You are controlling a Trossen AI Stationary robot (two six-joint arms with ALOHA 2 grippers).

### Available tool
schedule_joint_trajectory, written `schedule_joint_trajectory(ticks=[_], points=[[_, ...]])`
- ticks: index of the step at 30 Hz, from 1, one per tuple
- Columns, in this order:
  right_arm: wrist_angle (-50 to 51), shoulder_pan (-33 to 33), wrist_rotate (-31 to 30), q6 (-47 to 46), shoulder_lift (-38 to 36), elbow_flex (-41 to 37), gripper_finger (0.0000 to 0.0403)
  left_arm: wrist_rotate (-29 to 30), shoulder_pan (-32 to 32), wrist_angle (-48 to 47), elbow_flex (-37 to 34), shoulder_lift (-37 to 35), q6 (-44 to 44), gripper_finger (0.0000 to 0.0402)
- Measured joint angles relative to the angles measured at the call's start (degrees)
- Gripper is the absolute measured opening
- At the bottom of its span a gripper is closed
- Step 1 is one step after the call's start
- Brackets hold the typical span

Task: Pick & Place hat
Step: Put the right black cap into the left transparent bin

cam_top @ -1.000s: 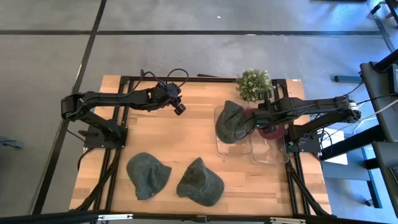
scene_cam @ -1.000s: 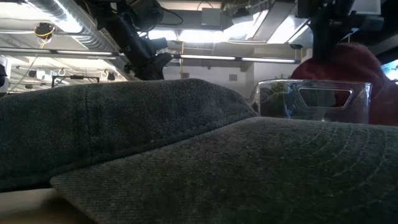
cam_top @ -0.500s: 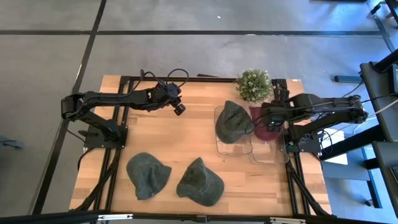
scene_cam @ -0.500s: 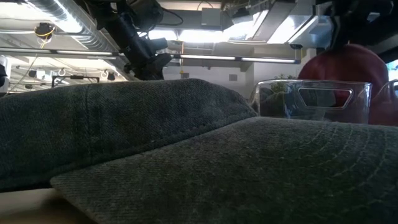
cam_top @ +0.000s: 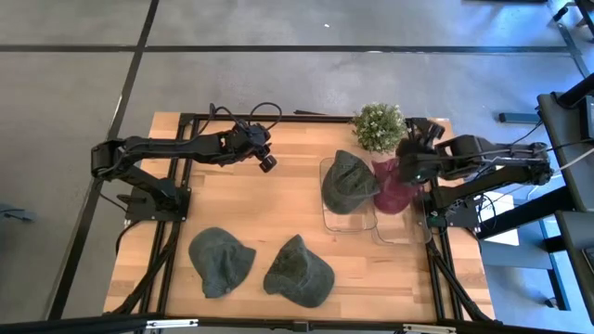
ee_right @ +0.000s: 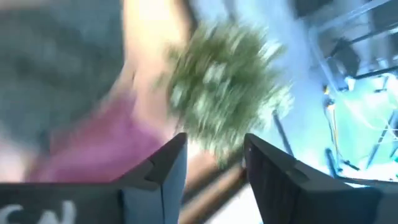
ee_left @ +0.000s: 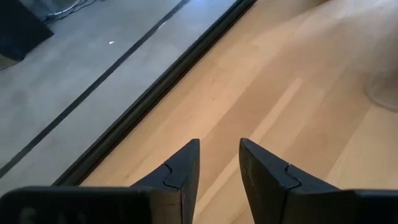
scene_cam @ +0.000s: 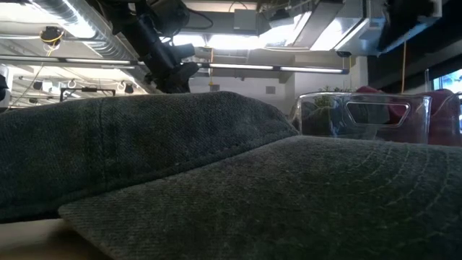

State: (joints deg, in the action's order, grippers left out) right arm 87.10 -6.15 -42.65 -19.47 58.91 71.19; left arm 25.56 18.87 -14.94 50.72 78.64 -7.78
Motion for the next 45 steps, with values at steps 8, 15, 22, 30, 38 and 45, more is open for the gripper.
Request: schedule_joint_trajectory(ticks=[8, 15, 22, 30, 38, 45], points=[[-31.09, 0.31, 0.85, 7.72, 0.24, 2.58, 0.0171, -23.78, -0.04, -5.39, 0.01, -2.85, -3.02, 0.0110], [-47.46, 5.29, 8.96, 18.39, 6.40, 0.62, 0.0171, -38.60, -4.01, -14.46, 0.02, -3.34, -8.62, 0.0108], [-51.33, 12.28, 18.40, 20.19, 12.46, 0.55, 0.0171, -38.31, -13.15, -14.04, 0.02, -3.33, -9.91, 0.0111], [-56.85, 15.96, 24.99, 24.63, 14.57, 0.55, 0.0171, -37.05, -20.46, -14.44, 0.02, -3.33, -20.86, 0.0109], [-56.65, 16.06, 24.89, 24.03, 14.58, 0.55, 0.0171, -29.55, -28.74, -11.88, 0.02, -1.54, -28.06, 0.0109], [-53.40, 16.06, 24.84, 22.16, 14.58, 0.55, 0.0171, -22.78, -33.97, -11.36, 0.02, 1.77, -36.13, 0.0134]])
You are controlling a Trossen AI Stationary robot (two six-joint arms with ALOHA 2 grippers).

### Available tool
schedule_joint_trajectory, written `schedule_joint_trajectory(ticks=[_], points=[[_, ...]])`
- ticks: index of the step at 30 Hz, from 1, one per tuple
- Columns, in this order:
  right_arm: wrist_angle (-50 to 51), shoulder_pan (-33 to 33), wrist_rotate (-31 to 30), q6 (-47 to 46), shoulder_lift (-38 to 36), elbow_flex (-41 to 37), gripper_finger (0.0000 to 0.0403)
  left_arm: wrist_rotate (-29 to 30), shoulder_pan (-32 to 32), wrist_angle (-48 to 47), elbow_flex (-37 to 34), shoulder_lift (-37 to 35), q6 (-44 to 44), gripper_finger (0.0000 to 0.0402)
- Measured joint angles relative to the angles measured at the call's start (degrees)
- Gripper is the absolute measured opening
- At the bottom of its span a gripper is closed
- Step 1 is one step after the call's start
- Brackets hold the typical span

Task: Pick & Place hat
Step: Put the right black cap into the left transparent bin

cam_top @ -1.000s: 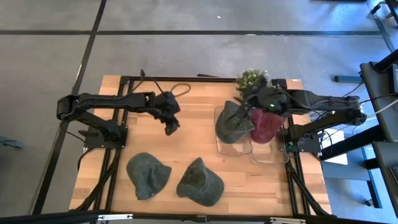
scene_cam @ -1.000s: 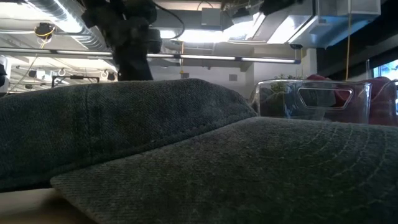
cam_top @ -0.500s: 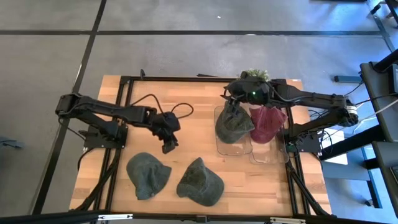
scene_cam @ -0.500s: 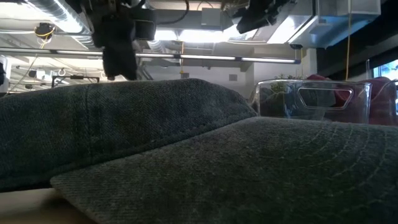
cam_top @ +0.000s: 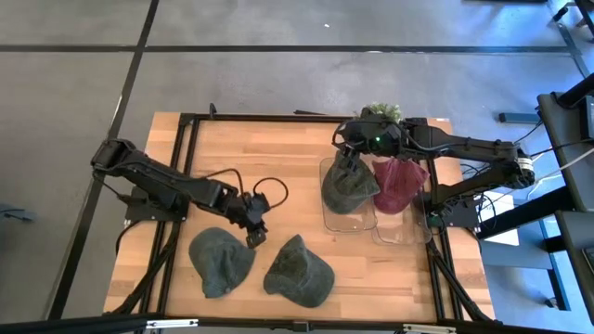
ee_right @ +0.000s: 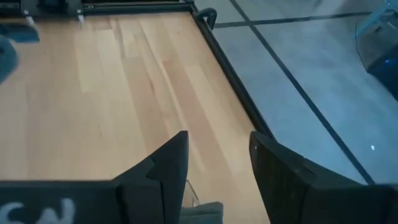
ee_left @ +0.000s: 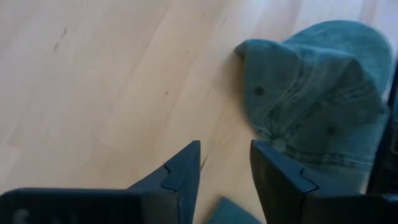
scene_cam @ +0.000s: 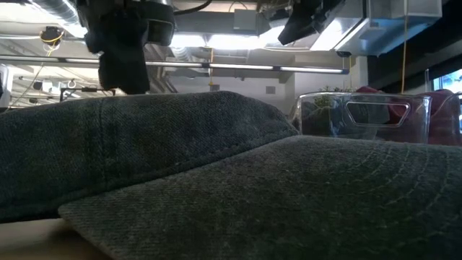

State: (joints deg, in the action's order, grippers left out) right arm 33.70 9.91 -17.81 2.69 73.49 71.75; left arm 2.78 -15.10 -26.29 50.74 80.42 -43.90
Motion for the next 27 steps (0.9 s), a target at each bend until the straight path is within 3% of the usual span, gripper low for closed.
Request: schedule_joint_trajectory(ticks=[7, 15, 22, 27], points=[[-0.43, 0.00, -0.01, -2.64, 0.49, 0.00, 0.0171, 0.79, -4.03, 7.71, 0.02, 6.84, -2.05, 0.0181], [0.82, 0.00, -0.01, -2.74, 1.62, 0.00, 0.0171, -0.84, -9.66, 19.21, 0.02, 13.56, -3.19, 0.0187], [5.10, 0.00, 0.01, -5.48, 2.41, 0.00, 0.0171, 3.30, -13.20, 20.74, 0.09, 18.36, -20.14, 0.0190], [6.73, 0.00, -0.01, -5.50, 2.47, 0.00, 0.0171, 4.50, -16.36, 24.57, 0.04, 21.05, -25.83, 0.0187]])
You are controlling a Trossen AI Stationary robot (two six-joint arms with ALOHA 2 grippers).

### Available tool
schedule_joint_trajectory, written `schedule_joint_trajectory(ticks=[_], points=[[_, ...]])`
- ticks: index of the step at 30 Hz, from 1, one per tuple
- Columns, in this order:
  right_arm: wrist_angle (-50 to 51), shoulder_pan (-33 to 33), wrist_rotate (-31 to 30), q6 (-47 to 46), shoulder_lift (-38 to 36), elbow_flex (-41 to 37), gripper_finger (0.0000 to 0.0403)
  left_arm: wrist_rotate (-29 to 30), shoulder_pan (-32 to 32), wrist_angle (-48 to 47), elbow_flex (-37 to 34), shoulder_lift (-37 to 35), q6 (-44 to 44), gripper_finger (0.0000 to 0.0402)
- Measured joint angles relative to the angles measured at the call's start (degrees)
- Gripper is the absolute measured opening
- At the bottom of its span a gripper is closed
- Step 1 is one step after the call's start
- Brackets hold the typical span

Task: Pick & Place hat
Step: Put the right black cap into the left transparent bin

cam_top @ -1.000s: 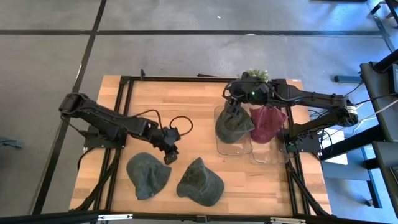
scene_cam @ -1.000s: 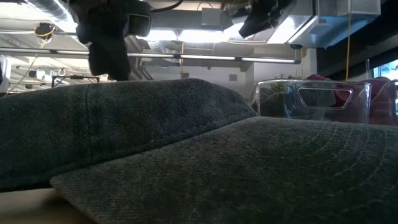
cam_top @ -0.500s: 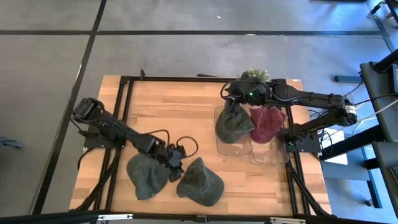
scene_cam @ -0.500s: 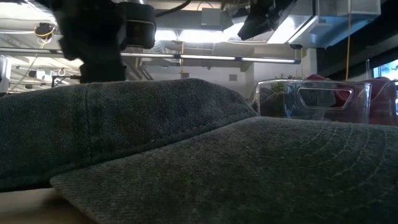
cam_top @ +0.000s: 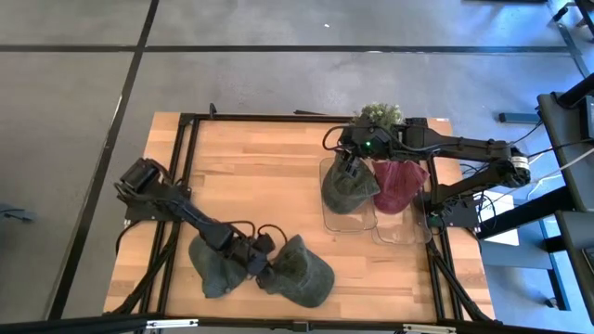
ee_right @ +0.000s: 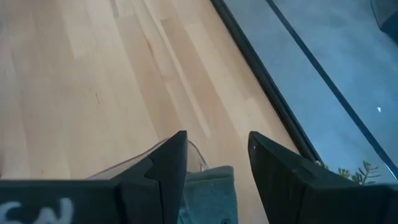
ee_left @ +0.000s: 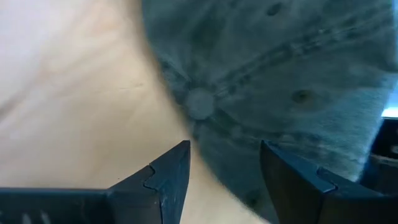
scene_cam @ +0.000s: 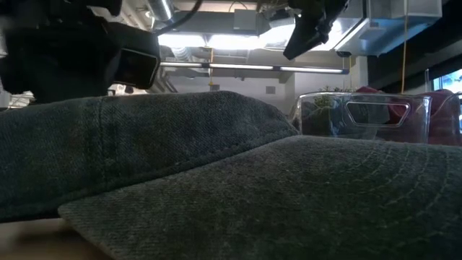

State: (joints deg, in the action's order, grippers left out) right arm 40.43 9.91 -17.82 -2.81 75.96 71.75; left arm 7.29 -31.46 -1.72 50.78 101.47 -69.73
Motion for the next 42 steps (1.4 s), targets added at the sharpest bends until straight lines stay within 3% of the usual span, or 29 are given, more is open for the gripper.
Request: schedule_joint_trajectory(ticks=[7, 15, 27, 42], points=[[0.08, 0.00, 0.00, -0.15, 0.00, 0.00, 0.0171, 7.76, -3.14, 1.96, 0.18, 2.87, -1.59, 0.0190], [0.15, -0.02, -0.02, 0.02, 0.00, 0.00, 0.0171, 8.45, -3.76, 2.10, 0.17, 3.05, -1.44, 0.0188], [0.20, -0.02, -0.07, 1.12, 0.00, 0.00, 0.0171, 8.78, -2.28, -2.80, 0.28, 2.89, 8.72, 0.0183], [0.15, -0.02, -0.15, 3.23, 0.00, 0.00, 0.0171, 10.51, 0.67, -11.46, 0.28, 2.76, 24.11, 0.0077]])
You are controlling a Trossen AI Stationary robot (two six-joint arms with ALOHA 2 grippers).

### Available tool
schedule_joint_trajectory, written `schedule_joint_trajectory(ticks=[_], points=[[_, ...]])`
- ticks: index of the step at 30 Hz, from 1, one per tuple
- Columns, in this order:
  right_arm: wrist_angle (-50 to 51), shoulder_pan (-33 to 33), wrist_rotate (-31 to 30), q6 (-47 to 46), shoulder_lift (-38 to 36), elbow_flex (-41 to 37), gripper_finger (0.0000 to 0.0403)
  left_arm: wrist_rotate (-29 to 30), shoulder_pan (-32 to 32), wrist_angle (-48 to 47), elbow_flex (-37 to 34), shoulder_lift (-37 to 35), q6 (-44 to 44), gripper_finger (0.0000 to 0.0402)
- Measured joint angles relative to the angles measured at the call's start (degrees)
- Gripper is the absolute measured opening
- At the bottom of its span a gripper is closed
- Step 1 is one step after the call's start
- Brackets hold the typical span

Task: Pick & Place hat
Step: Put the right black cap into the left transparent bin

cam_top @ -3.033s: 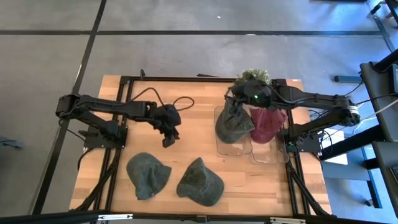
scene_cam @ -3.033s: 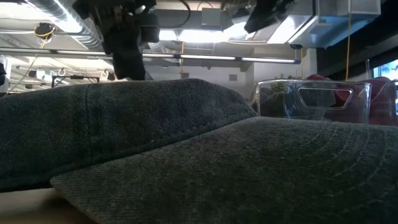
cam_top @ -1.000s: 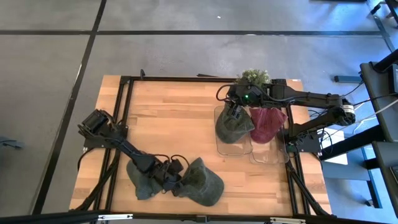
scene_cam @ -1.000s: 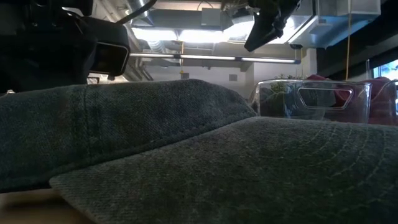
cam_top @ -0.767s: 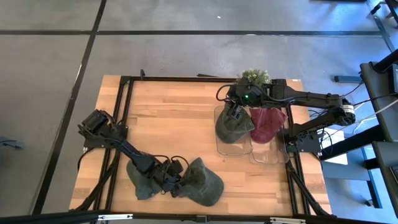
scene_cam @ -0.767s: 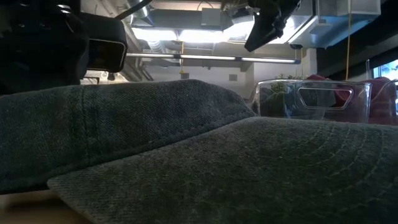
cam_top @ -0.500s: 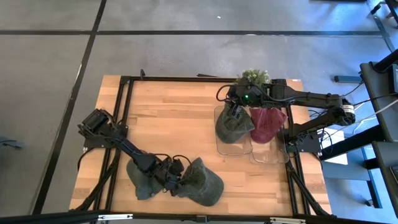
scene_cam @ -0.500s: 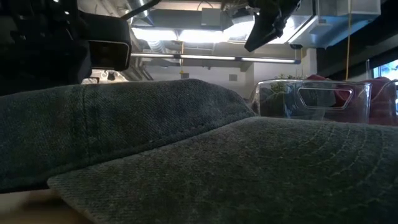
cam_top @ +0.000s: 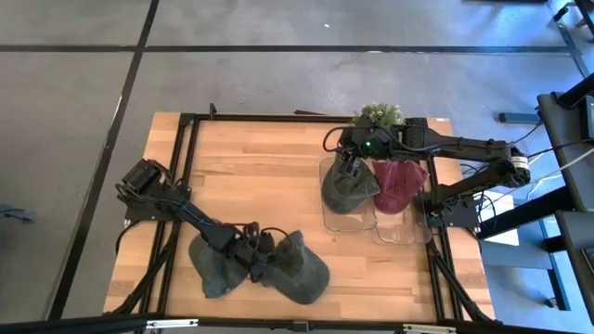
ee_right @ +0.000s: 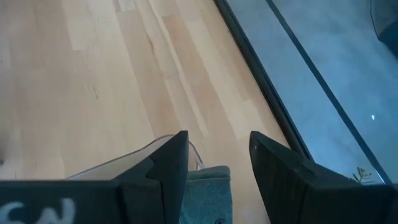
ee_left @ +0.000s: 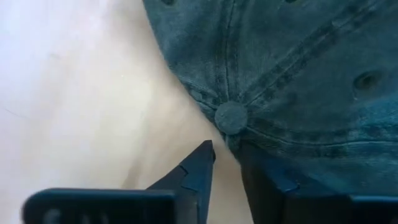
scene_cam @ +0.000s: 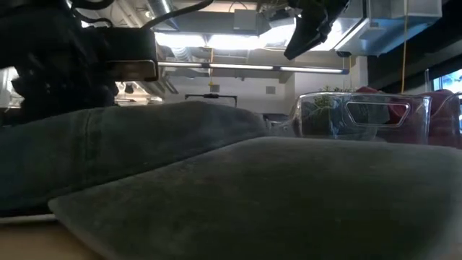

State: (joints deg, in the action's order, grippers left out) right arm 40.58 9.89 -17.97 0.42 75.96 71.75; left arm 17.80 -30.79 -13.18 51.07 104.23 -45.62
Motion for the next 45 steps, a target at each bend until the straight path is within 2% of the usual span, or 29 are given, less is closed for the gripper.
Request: schedule_joint_trajectory(ticks=[7, 16, 21, 25, 31, 38, 45], points=[[-0.04, 0.00, -0.40, -0.12, 0.00, 0.00, 0.0171, 7.54, 1.95, -3.35, -0.22, -0.13, 8.29, 0.0029], [0.00, 0.00, -0.38, -0.30, 0.00, 0.00, 0.0171, 4.32, 4.63, -2.96, -0.35, -1.40, 0.58, 0.0008], [-0.01, 0.01, -0.38, -0.21, 0.00, 0.00, 0.0171, 4.80, 5.24, -5.00, -0.76, -4.82, 4.54, 0.0014], [-0.02, 0.00, -0.40, -0.19, 0.00, 0.00, 0.0171, 6.07, 6.41, -6.33, -0.50, -7.59, 3.44, 0.0021], [-0.07, 0.02, -0.39, -0.13, -0.02, 0.00, 0.0171, 5.88, 7.08, -6.33, -0.44, -8.83, 3.44, 0.0062], [-0.05, 0.01, -0.39, -0.03, -0.02, 0.00, 0.0171, 0.13, 7.31, -5.46, -0.44, -8.85, -5.77, 0.0146], [-0.30, 0.02, -0.40, 1.39, -0.02, 0.00, 0.0171, 0.51, 7.15, -4.83, -0.28, -8.44, -4.82, 0.0189]])
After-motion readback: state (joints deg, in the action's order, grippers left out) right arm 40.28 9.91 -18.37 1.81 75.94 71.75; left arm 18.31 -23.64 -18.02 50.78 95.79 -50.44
